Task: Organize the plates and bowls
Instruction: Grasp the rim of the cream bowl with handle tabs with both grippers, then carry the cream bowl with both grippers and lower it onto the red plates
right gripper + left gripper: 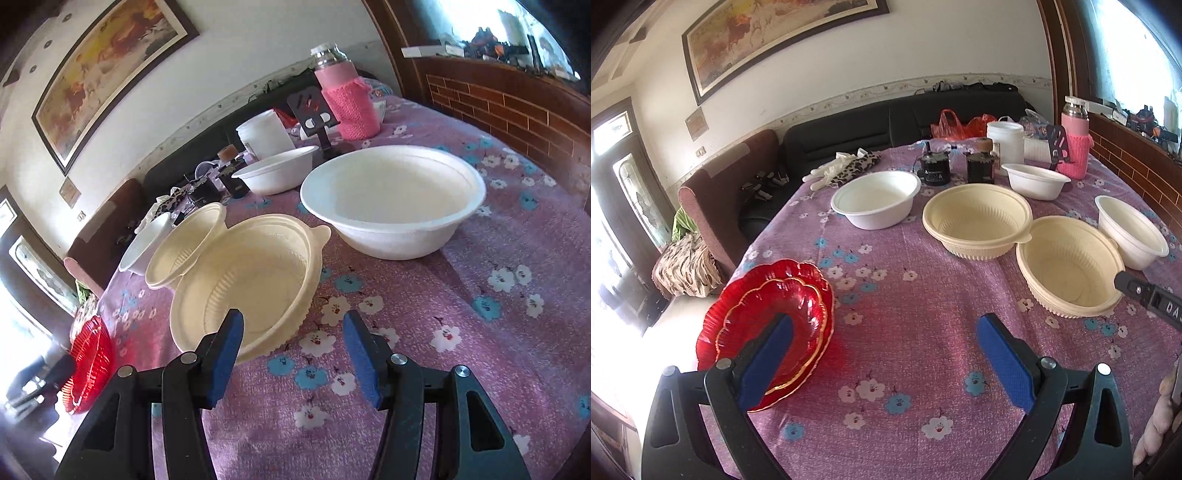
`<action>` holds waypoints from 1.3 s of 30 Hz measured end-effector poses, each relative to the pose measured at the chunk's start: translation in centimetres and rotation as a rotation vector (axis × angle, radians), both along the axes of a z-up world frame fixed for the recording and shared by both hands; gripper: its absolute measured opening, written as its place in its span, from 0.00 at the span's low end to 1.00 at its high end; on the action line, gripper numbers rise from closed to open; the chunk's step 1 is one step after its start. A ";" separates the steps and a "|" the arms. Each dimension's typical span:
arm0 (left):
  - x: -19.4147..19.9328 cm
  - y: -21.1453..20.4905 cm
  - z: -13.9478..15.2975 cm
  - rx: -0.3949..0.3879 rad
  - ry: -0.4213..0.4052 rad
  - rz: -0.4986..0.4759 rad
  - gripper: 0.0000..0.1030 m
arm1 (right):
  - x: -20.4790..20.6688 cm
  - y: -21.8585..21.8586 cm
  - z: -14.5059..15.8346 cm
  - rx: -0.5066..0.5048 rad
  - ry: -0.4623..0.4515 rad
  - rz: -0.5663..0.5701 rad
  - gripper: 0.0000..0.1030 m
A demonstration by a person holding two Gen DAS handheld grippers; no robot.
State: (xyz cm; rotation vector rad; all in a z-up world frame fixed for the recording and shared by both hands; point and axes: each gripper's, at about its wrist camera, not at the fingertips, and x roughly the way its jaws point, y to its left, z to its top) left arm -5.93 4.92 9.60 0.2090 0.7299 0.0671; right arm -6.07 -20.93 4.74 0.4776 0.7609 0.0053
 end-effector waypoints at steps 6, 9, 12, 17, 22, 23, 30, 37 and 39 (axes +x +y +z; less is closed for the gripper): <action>1.0 -1.1 -0.9 0.017 0.025 -0.011 0.97 | 2.4 0.0 -0.6 0.015 0.034 -0.016 0.58; 1.6 -1.5 -1.4 0.020 0.040 -0.017 0.97 | 3.6 0.1 -1.5 0.019 0.060 -0.018 0.58; 2.1 -1.8 -1.8 0.020 0.053 -0.020 0.97 | 4.5 0.4 -2.5 0.020 0.079 0.009 0.56; 2.6 -2.2 -2.3 -0.003 0.076 -0.029 0.97 | 4.8 0.6 -3.0 0.039 0.089 0.057 0.17; 3.3 -1.0 -2.4 -0.107 0.118 -0.022 0.97 | 4.5 2.5 -2.6 0.051 0.074 0.178 0.14; 3.5 -0.6 -2.5 -0.139 0.132 -0.020 0.97 | 4.4 2.8 -2.6 0.053 0.074 0.201 0.14; 5.3 1.4 -3.9 -0.330 0.212 -0.007 0.97 | 3.8 4.4 -1.9 0.020 0.049 0.255 0.18; 6.6 -0.2 -5.8 -0.363 0.285 -0.028 0.97 | 3.3 4.3 -1.8 0.009 0.039 0.229 0.28; 6.9 -0.8 -6.0 -0.355 0.292 -0.039 0.97 | 3.1 4.2 -1.7 0.001 0.036 0.224 0.28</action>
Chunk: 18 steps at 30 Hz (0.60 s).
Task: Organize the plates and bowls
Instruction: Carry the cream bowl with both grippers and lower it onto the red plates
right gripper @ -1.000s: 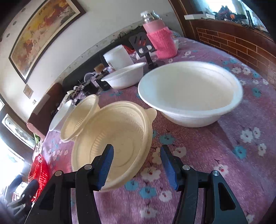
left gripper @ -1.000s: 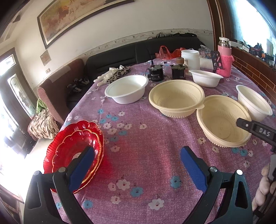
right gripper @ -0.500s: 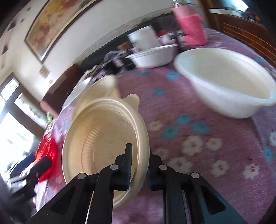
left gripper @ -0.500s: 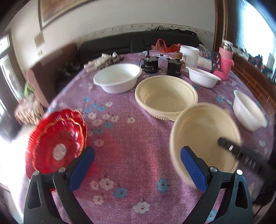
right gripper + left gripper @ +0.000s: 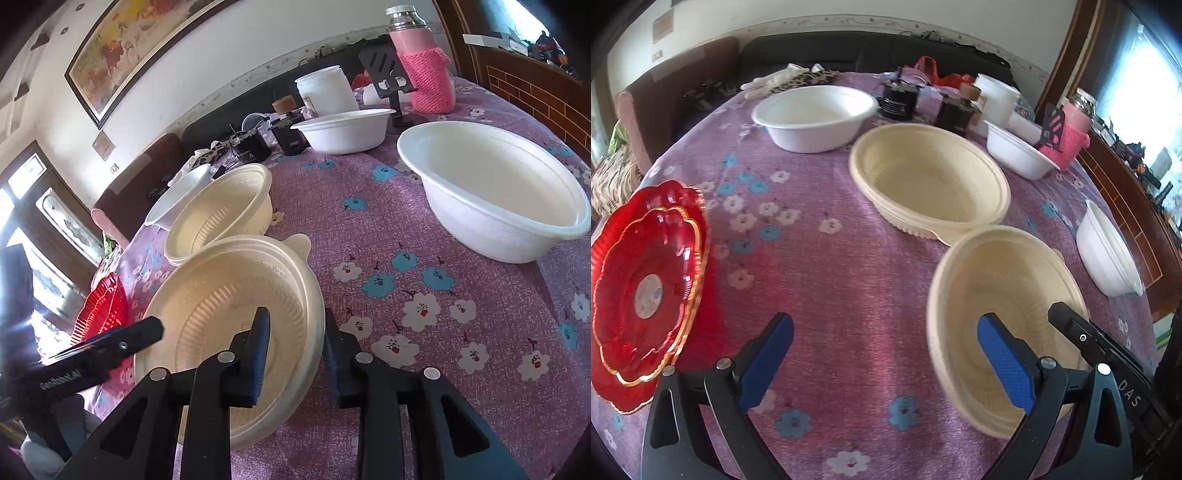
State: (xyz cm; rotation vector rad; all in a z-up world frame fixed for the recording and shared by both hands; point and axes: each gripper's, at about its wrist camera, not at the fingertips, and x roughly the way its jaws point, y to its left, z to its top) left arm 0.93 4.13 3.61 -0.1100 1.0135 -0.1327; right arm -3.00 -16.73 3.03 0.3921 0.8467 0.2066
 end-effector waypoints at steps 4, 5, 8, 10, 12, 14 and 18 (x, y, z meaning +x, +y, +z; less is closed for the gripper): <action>0.3 -0.7 -0.2 0.003 0.001 -0.015 0.79 | -0.1 0.0 0.1 -0.022 -0.004 -0.005 0.28; 0.4 -0.9 -0.3 0.004 0.007 -0.021 0.67 | 0.0 0.1 0.0 -0.024 -0.002 -0.004 0.28; 0.6 -0.9 -0.8 -0.009 0.036 -0.036 0.43 | 0.0 0.3 -0.2 -0.025 0.005 0.006 0.28; 0.7 -1.0 -1.2 -0.023 0.051 -0.039 0.31 | 0.0 0.5 -0.2 -0.028 0.004 0.008 0.28; 0.6 -1.0 -1.4 -0.031 0.054 -0.040 0.27 | 0.1 0.7 -0.2 -0.035 0.003 0.011 0.28; 0.5 -1.1 -1.4 -0.032 0.049 -0.045 0.22 | 0.1 0.7 -0.3 -0.037 0.003 0.012 0.28; 0.1 -1.7 -1.3 -0.035 0.043 -0.063 0.19 | 0.2 0.9 -0.3 -0.043 0.001 0.020 0.22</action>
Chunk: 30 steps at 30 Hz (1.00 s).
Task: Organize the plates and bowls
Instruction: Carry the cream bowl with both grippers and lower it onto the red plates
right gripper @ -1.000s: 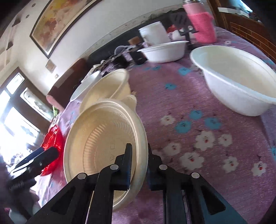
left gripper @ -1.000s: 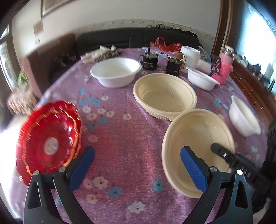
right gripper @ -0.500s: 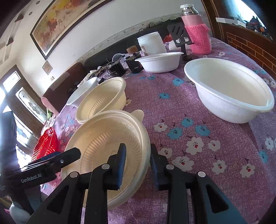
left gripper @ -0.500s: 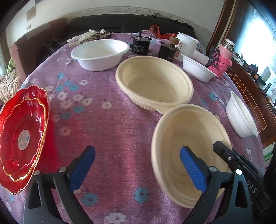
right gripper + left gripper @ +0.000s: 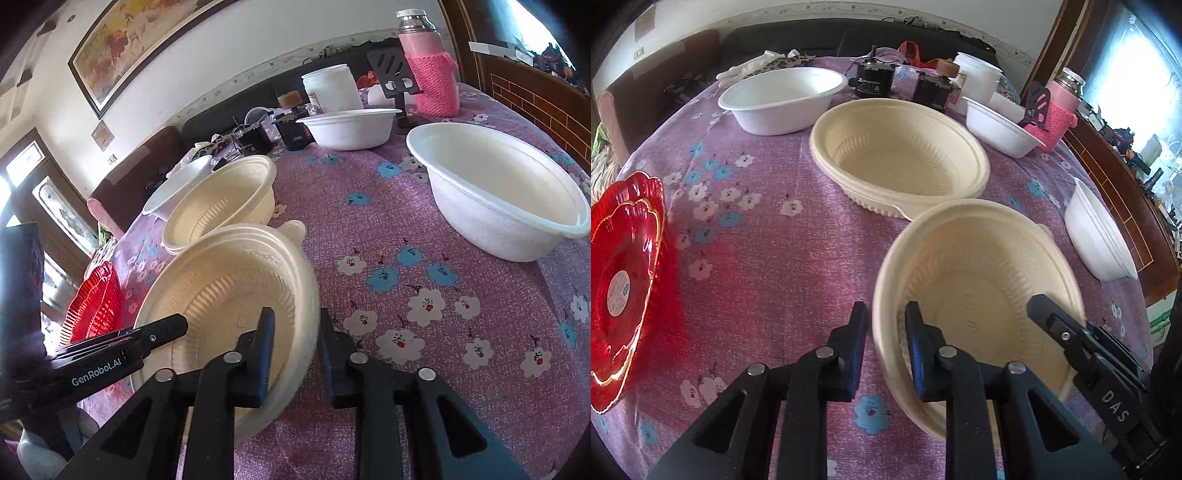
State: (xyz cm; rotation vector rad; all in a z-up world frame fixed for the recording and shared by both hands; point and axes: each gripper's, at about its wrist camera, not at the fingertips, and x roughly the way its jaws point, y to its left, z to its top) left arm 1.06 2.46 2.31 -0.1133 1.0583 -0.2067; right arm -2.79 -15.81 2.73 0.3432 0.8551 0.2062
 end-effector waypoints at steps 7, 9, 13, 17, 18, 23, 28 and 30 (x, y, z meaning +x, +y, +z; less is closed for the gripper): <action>-0.9 -0.6 0.4 0.007 -0.046 -0.012 0.17 | -0.1 0.2 0.1 -0.020 -0.013 -0.009 0.22; -1.1 -0.3 0.5 -0.007 -0.051 -0.008 0.17 | -0.2 0.2 0.1 -0.017 -0.017 -0.006 0.21; -1.6 0.3 0.6 -0.018 -0.069 -0.008 0.17 | -0.4 0.6 0.1 -0.029 -0.025 0.008 0.21; -2.1 1.0 0.7 -0.042 -0.073 0.008 0.17 | -0.6 1.0 0.4 -0.039 -0.048 0.028 0.21; -2.2 1.2 0.7 -0.047 -0.075 0.010 0.17 | -0.7 1.1 0.5 -0.037 -0.054 0.034 0.21; -2.7 2.0 0.8 -0.076 -0.082 0.027 0.17 | -1.0 1.4 0.8 -0.033 -0.082 0.055 0.20; -3.2 2.4 0.9 -0.088 -0.082 0.037 0.17 | -1.2 1.8 0.9 -0.042 -0.094 0.066 0.20; -3.3 2.6 0.9 -0.091 -0.083 0.041 0.17 | -1.4 2.1 1.0 -0.052 -0.102 0.070 0.20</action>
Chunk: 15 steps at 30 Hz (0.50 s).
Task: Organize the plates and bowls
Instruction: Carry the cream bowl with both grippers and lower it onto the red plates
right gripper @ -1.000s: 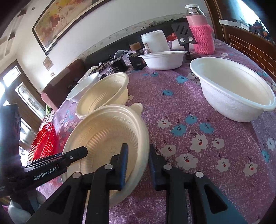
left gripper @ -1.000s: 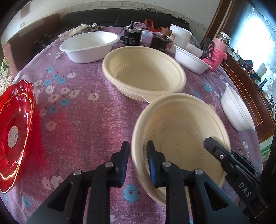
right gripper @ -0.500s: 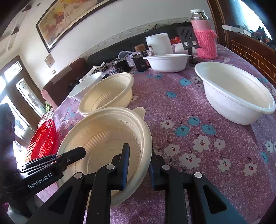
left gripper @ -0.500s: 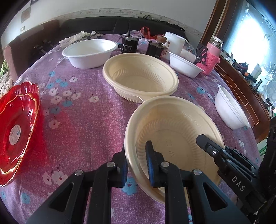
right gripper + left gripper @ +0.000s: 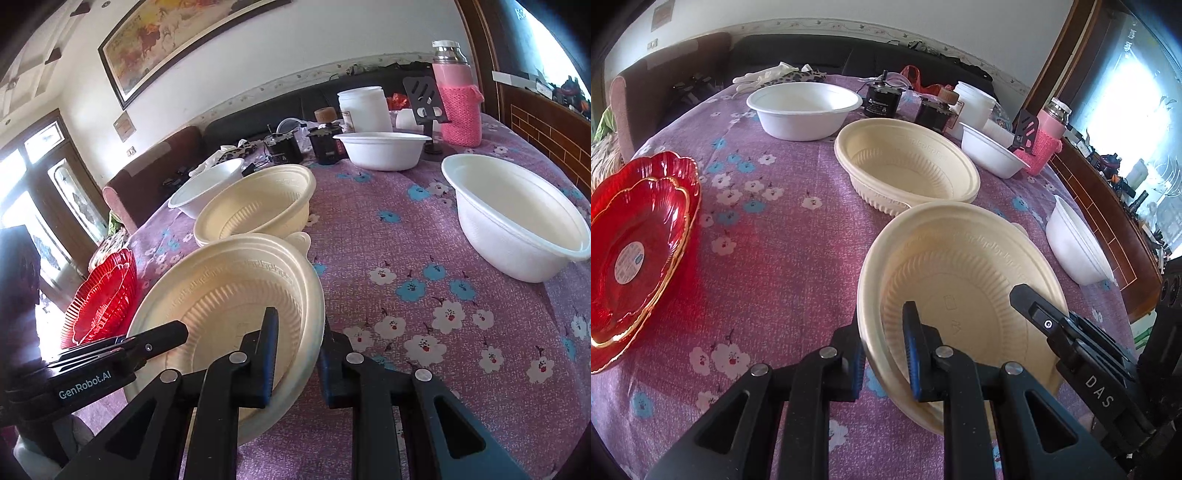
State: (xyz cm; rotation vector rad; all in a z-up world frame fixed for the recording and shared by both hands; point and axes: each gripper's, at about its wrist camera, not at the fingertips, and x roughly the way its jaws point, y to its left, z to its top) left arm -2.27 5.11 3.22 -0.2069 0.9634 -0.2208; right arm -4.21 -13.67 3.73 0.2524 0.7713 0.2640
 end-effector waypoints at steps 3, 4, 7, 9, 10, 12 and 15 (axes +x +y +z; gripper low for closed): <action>-0.4 0.5 0.3 -0.007 -0.006 0.008 0.17 | -0.3 0.4 0.4 -0.009 -0.019 0.010 0.19; -0.7 0.8 0.5 -0.010 -0.011 0.010 0.17 | -0.4 0.6 0.5 -0.008 -0.021 0.014 0.20; -1.3 1.4 1.2 -0.014 -0.028 0.021 0.17 | -0.8 1.2 0.8 -0.006 -0.020 0.023 0.20; -1.8 1.8 1.7 -0.009 -0.048 0.028 0.17 | -1.1 1.5 1.0 0.003 -0.017 0.026 0.20; -2.1 2.1 2.1 -0.008 -0.061 0.033 0.17 | -1.3 1.8 1.1 0.005 -0.019 0.029 0.20; -2.7 2.8 2.8 -0.002 -0.086 0.047 0.17 | -1.5 2.5 1.6 -0.004 -0.025 0.034 0.20; -3.4 4.0 3.8 -0.003 -0.117 0.067 0.17 | -1.7 3.7 2.4 -0.011 -0.038 0.050 0.20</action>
